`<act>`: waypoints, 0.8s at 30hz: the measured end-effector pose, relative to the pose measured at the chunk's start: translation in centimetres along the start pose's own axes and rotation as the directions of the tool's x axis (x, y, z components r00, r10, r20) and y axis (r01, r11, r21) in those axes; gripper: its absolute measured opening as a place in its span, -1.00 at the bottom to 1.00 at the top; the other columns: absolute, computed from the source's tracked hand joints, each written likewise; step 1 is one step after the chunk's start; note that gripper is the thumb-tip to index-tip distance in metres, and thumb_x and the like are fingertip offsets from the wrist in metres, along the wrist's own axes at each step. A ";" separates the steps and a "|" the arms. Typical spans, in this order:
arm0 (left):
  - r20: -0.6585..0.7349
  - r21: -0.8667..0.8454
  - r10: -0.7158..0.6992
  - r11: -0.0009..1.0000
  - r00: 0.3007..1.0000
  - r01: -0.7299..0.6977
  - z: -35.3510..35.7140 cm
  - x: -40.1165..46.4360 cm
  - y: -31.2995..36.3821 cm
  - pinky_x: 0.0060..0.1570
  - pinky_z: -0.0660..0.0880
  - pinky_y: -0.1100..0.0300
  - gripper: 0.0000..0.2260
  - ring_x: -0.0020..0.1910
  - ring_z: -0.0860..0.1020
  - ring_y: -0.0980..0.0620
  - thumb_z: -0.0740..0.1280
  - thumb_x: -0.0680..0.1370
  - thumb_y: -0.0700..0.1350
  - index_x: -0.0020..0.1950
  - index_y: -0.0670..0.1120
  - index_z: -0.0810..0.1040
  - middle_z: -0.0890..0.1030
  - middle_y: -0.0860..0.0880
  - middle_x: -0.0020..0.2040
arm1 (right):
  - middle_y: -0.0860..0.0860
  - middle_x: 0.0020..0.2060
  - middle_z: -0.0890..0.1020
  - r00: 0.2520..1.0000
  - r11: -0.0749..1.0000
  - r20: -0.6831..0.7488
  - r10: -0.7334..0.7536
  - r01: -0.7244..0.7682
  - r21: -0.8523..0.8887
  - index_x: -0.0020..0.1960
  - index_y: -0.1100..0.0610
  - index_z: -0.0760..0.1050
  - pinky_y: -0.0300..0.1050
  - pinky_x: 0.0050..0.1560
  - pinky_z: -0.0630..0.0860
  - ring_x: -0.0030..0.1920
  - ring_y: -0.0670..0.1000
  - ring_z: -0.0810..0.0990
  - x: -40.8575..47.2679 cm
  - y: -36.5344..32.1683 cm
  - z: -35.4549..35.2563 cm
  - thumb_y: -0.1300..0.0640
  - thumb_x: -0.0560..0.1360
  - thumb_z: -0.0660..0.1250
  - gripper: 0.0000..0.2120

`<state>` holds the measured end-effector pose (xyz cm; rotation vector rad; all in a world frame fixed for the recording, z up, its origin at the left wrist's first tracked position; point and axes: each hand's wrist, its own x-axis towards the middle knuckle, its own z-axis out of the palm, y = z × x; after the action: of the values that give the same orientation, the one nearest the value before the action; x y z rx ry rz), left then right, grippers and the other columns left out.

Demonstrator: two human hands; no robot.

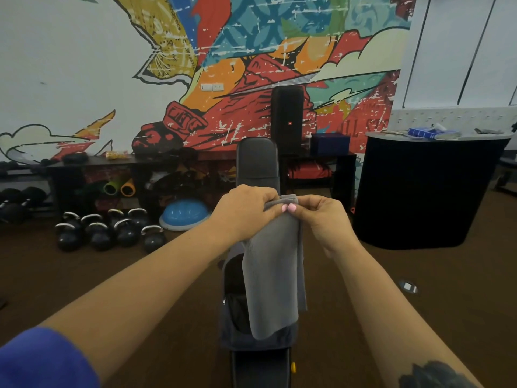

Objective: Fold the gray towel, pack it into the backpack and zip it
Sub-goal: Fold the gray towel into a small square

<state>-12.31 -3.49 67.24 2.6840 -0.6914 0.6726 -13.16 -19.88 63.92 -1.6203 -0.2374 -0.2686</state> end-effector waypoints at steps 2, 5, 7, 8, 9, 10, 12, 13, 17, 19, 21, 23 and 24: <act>0.068 0.085 0.057 0.994 0.996 -0.063 -0.5 0.0 -0.3 -0.41 0.19 0.36 -0.77 -0.39 0.39 0.15 0.19 0.54 0.19 -0.10 0.06 0.46 0.35 0.18 -0.40 | -0.03 -0.08 0.67 0.999 1.000 -0.033 0.025 -0.024 0.006 0.06 0.16 0.62 -0.40 -0.21 0.50 -0.02 -0.16 0.59 0.2 0.1 -0.3 0.16 0.48 0.38 -0.82; 0.127 0.263 0.112 0.954 0.986 -0.142 -1.3 0.1 -0.7 -0.42 0.16 0.32 -0.66 -0.31 0.40 0.13 0.16 0.53 0.24 0.06 0.03 0.53 0.35 0.15 -0.36 | -0.01 -0.10 0.67 0.998 0.999 -0.045 0.039 -0.039 0.001 0.05 0.19 0.62 -0.42 -0.26 0.51 -0.05 -0.12 0.61 0.3 0.4 -0.5 0.17 0.49 0.36 -0.83; 0.151 0.353 0.136 0.918 0.979 -0.182 -1.7 0.2 -0.9 -0.38 0.19 0.28 -0.63 -0.27 0.39 0.12 0.15 0.52 0.26 0.08 0.04 0.53 0.37 0.13 -0.32 | -0.01 -0.15 0.67 0.997 0.999 -0.063 0.037 -0.037 -0.002 0.02 0.19 0.62 -0.45 -0.29 0.50 -0.10 -0.13 0.61 0.4 0.5 -0.3 0.19 0.50 0.35 -0.86; 0.167 0.384 0.148 0.901 0.975 -0.202 -1.9 0.3 -0.9 -0.31 0.22 0.27 -0.64 -0.27 0.38 0.11 0.15 0.52 0.27 0.05 0.04 0.53 0.38 0.12 -0.31 | -0.03 -0.17 0.67 0.996 0.999 -0.076 0.035 -0.035 0.000 0.00 0.19 0.62 -0.47 -0.31 0.49 -0.13 -0.15 0.61 0.4 0.5 -0.2 0.20 0.50 0.35 -0.87; 0.186 0.409 0.163 0.884 0.969 -0.227 -2.0 0.4 -1.0 -0.22 0.26 0.25 -0.65 -0.28 0.37 0.10 0.14 0.52 0.28 -0.02 0.05 0.51 0.39 0.11 -0.32 | -0.03 -0.18 0.66 0.995 0.999 -0.092 0.036 -0.035 0.004 -0.01 0.19 0.62 -0.48 -0.33 0.48 -0.15 -0.16 0.61 0.5 0.5 -0.2 0.20 0.50 0.35 -0.89; 0.204 0.433 0.173 0.867 0.964 -0.247 -2.1 0.4 -1.1 -0.10 0.29 0.22 -0.67 -0.29 0.35 0.10 0.13 0.52 0.28 -0.08 0.05 0.48 0.40 0.10 -0.33 | -0.03 -0.19 0.66 0.994 0.999 -0.105 0.039 -0.038 0.009 -0.02 0.18 0.61 -0.49 -0.34 0.48 -0.15 -0.16 0.60 0.5 0.6 -0.3 0.20 0.51 0.34 -0.90; 0.218 0.471 0.162 0.847 0.963 -0.249 -2.3 0.5 -1.5 0.09 0.27 0.15 -0.67 -0.27 0.33 0.10 0.11 0.52 0.29 -0.11 0.06 0.46 0.48 0.08 -0.32 | -0.03 -0.18 0.66 0.993 0.999 -0.111 0.040 -0.039 0.011 -0.03 0.17 0.61 -0.49 -0.34 0.48 -0.15 -0.16 0.60 0.5 0.5 -0.4 0.20 0.52 0.33 -0.91; 0.211 0.475 0.154 0.847 0.965 -0.239 -2.4 0.5 -1.6 0.14 0.26 0.14 -0.65 -0.25 0.33 0.11 0.11 0.53 0.28 -0.05 0.06 0.50 0.55 0.06 -0.27 | -0.04 -0.18 0.66 0.994 0.999 -0.107 0.038 -0.037 0.012 -0.03 0.18 0.61 -0.50 -0.34 0.47 -0.15 -0.16 0.60 0.6 0.5 -0.4 0.21 0.52 0.33 -0.90; 0.185 0.468 0.145 0.856 0.972 -0.217 -1.9 0.6 -1.6 0.13 0.27 0.13 -0.63 -0.22 0.34 0.13 0.09 0.55 0.24 0.08 0.03 0.52 0.64 0.03 -0.09 | -0.05 -0.19 0.66 0.993 0.998 -0.108 0.037 -0.032 0.047 0.00 0.20 0.61 -0.48 -0.32 0.48 -0.16 -0.18 0.60 0.5 0.5 -0.1 0.23 0.52 0.32 -0.89; 0.112 0.393 0.142 0.903 0.984 -0.175 -1.5 0.8 -1.5 0.03 0.25 0.16 -0.65 -0.17 0.43 0.13 0.15 0.52 0.25 0.06 0.02 0.46 0.60 0.05 -0.04 | -0.04 -0.19 0.66 0.994 0.998 -0.104 0.036 -0.030 0.052 -0.03 0.16 0.62 -0.46 -0.30 0.51 -0.15 -0.16 0.61 0.5 0.4 0.2 0.22 0.52 0.33 -0.90; 0.011 0.278 0.133 0.952 0.991 -0.131 -1.0 0.8 -1.3 0.01 0.27 0.15 -0.59 0.00 0.49 0.07 0.22 0.47 0.28 0.12 0.01 0.40 0.52 0.05 0.06 | -0.05 -0.20 0.67 0.996 0.998 -0.083 0.040 -0.036 0.059 -0.07 0.11 0.62 -0.43 -0.31 0.52 -0.17 -0.16 0.63 0.4 0.3 0.5 0.19 0.52 0.34 -0.92; 0.040 0.214 0.108 0.970 0.993 -0.114 -0.2 0.9 -0.8 0.16 0.27 0.07 -0.49 0.16 0.44 0.03 0.21 0.46 0.30 0.27 0.01 0.34 0.48 0.03 0.17 | -0.07 -0.23 0.68 0.998 0.997 -0.044 0.038 -0.035 0.064 -0.09 0.09 0.62 -0.43 -0.32 0.52 -0.23 -0.19 0.64 0.2 0.0 1.0 0.17 0.51 0.34 -0.92; 0.092 0.168 0.089 0.980 0.992 -0.103 0.2 0.9 -0.6 0.24 0.22 0.03 -0.48 0.21 0.42 0.03 0.20 0.47 0.29 0.31 0.02 0.31 0.48 0.03 0.19 | -0.08 -0.24 0.67 0.999 0.997 -0.023 0.032 -0.031 0.067 -0.10 0.09 0.62 -0.43 -0.32 0.52 -0.26 -0.22 0.65 0.2 -0.1 1.2 0.18 0.51 0.34 -0.92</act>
<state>-11.21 -3.44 67.41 2.8672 -0.8242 0.6751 -12.98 -18.69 64.00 -1.5529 -0.2002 -0.2536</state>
